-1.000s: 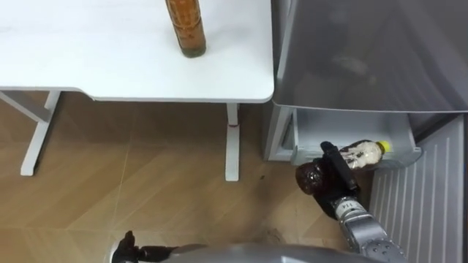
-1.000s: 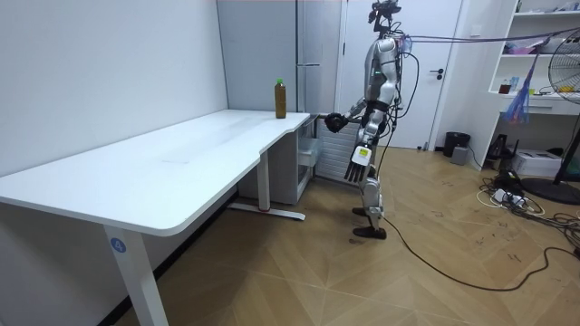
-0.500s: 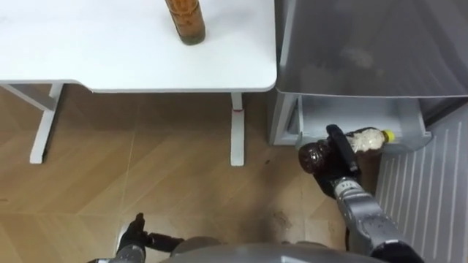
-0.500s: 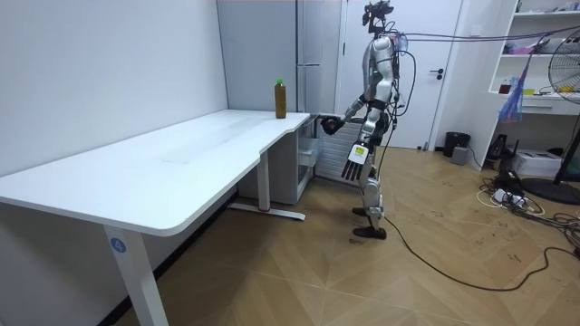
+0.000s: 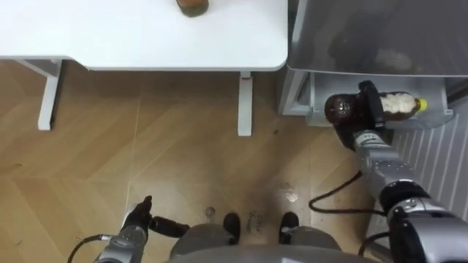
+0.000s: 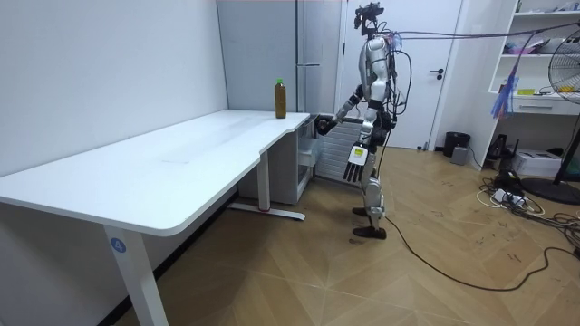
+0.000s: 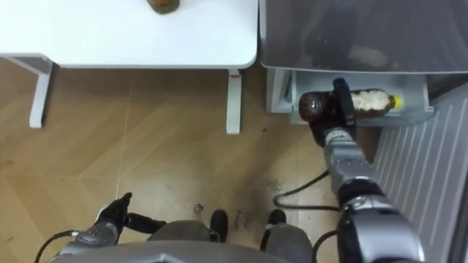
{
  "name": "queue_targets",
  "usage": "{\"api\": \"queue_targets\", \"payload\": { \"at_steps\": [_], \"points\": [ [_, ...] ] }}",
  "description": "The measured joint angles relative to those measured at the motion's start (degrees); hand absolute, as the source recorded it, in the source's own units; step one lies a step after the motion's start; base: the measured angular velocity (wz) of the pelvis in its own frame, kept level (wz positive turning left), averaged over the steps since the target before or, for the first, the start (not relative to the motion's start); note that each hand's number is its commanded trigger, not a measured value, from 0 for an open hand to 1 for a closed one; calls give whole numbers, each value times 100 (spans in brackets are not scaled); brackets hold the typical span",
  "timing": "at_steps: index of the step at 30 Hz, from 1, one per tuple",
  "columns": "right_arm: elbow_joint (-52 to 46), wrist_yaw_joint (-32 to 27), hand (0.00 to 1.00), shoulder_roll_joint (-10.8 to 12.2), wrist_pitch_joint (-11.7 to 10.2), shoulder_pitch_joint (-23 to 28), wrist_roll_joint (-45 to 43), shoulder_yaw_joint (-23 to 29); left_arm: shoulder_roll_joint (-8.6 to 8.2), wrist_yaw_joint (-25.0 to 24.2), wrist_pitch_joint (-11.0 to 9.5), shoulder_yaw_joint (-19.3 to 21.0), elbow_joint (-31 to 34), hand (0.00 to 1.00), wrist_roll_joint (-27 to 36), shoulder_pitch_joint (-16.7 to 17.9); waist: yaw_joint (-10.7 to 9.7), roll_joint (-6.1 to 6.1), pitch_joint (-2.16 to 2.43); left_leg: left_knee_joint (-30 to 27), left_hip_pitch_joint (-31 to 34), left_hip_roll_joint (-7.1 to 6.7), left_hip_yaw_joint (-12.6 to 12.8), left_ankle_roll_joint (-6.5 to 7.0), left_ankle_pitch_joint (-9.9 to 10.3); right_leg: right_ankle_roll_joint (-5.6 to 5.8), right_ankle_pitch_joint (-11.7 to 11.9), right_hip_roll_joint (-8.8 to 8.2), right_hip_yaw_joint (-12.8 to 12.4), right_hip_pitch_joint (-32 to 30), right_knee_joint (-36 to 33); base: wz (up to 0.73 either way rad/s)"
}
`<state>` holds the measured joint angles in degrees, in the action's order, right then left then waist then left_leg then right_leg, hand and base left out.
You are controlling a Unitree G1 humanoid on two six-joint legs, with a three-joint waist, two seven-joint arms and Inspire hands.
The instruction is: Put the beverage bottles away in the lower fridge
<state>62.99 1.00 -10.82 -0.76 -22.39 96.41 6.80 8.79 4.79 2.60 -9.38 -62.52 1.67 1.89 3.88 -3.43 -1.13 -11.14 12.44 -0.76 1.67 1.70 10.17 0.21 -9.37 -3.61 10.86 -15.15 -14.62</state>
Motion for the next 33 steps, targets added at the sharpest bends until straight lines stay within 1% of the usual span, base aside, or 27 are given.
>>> {"api": "queue_targets", "payload": {
  "at_steps": [1,2,4,5,7,9,11,12,13,14,15,16,17,18,19,20,22,25,28,29,30,31,33],
  "points": [
    [54,0,100,-98,16,-65,-6,102,5,-31,3,26,-10,0,0,-7,86,6,-7,38,28,-1,-6,2,-6,0,0,-8,1,-86,-43,-20],
    [150,0,100,-201,18,-170,-6,160,12,-61,20,23,-3,0,1,-10,121,16,-14,43,76,-2,-5,2,-6,0,0,-19,19,-178,-103,-21],
    [273,-1,100,-320,51,-320,-26,178,16,-93,93,24,8,0,0,-16,146,24,-22,43,153,-4,-5,2,-6,0,0,-37,34,-311,-169,-18],
    [329,-3,100,-338,76,-386,-23,199,31,-119,125,25,16,0,-3,-23,147,45,-39,43,198,-4,-3,2,-6,0,0,-44,36,-394,-226,-15],
    [332,-8,100,-350,95,-461,-21,252,87,-162,118,26,23,0,-4,-48,149,95,-74,42,271,-5,5,2,-6,0,0,-48,26,-514,-281,-12],
    [369,-28,100,-401,93,-581,-33,373,106,-171,113,36,5,0,-2,-118,152,111,-87,38,372,-9,2,2,-7,0,0,-63,48,-649,-351,-6],
    [395,-53,100,-483,91,-666,-50,525,106,-190,103,39,7,0,-2,-173,250,134,-104,41,418,-12,-51,6,-9,0,-1,-86,81,-859,-601,-17],
    [414,-61,100,-487,94,-678,-63,582,105,-192,99,38,6,0,-3,-174,276,136,-106,42,415,-11,-110,7,-10,2,-3,-98,94,-950,-745,-29],
    [430,-90,100,-502,99,-698,-119,614,114,-185,90,31,7,0,-6,-181,298,137,-129,34,394,-8,-461,15,-17,-14,-118,-116,99,-1261,-1111,-51],
    [428,-130,100,-502,153,-795,-262,620,181,-150,66,61,0,0,-9,-188,383,226,-168,17,436,-20,-793,9,-13,-153,-2,-43,-59,-1546,-727,-61],
    [426,-172,100,-504,185,-903,-307,616,207,-144,62,109,-21,0,-9,-195,387,282,-174,-25,526,-57,-829,-9,-1,-239,325,-32,-91,-1652,-367,-41],
    [427,-247,100,-606,167,-1064,-277,621,164,-125,78,154,-153,0,-34,-291,278,221,-192,-127,688,-86,-778,-123,76,-266,910,-125,58,-1805,-261,0],
    [440,-329,100,-708,54,-1119,-174,623,169,-129,83,150,-235,0,-71,-375,267,207,-190,-89,731,-56,-524,-136,68,-313,876,-139,172,-1808,-249,14],
    [460,-350,100,-737,7,-1151,-160,630,186,-130,79,156,-235,0,-65,-384,265,209,-191,-47,727,-28,-370,-136,66,-319,875,-136,209,-1808,-255,12],
    [551,-401,100,-825,-32,-1196,-188,631,198,-129,75,164,-229,0,-65,-393,254,212,-193,-6,717,8,-186,-132,60,-322,871,-127,204,-1808,-297,18],
    [646,-448,100,-887,-24,-1209,-232,673,197,-136,73,150,-213,0,-66,-397,248,222,-197,2,711,3,-144,-90,31,-316,866,-136,190,-1808,-302,24],
    [701,-523,100,-920,8,-1248,-256,827,196,-149,109,137,-221,0,-64,-396,241,257,-213,15,716,-25,-50,-48,5,-309,865,-174,199,-1822,-295,24],
    [988,-634,100,-996,109,-1489,-248,955,196,-147,233,129,-238,0,-60,-382,236,268,-211,-70,808,-102,-33,0,-28,-265,898,-232,230,-1850,-292,14],
    [1038,-743,100,-1012,157,-1536,-265,953,215,-128,241,129,-281,0,-2,-382,252,268,-210,-126,850,-151,-27,23,-58,-256,929,-287,234,-1850,-295,10],
    [1038,-773,26,-1012,168,-1553,-341,927,215,-128,243,128,-279,0,-2,-375,264,268,-209,-172,886,-189,27,31,-71,-244,937,-327,220,-1870,-304,10],
    [1038,-785,0,-1012,168,-1566,-402,904,215,-123,243,129,-276,0,0,-371,266,269,-209,-178,898,-190,66,38,-77,-241,941,-328,209,-1887,-313,6],
    [1038,-791,0,-1012,170,-1597,-481,876,215,-117,242,129,-275,0,1,-367,273,268,-208,-202,944,-196,133,49,-96,-230,947,-333,192,-1917,-311,6],
    [1038,-807,0,-1013,169,-1644,-509,788,215,-87,243,129,-274,0,-1,-361,275,270,-204,-261,1035,-199,154,56,-100,-221,984,-342,170,-1965,-297,7]
  ]
}}
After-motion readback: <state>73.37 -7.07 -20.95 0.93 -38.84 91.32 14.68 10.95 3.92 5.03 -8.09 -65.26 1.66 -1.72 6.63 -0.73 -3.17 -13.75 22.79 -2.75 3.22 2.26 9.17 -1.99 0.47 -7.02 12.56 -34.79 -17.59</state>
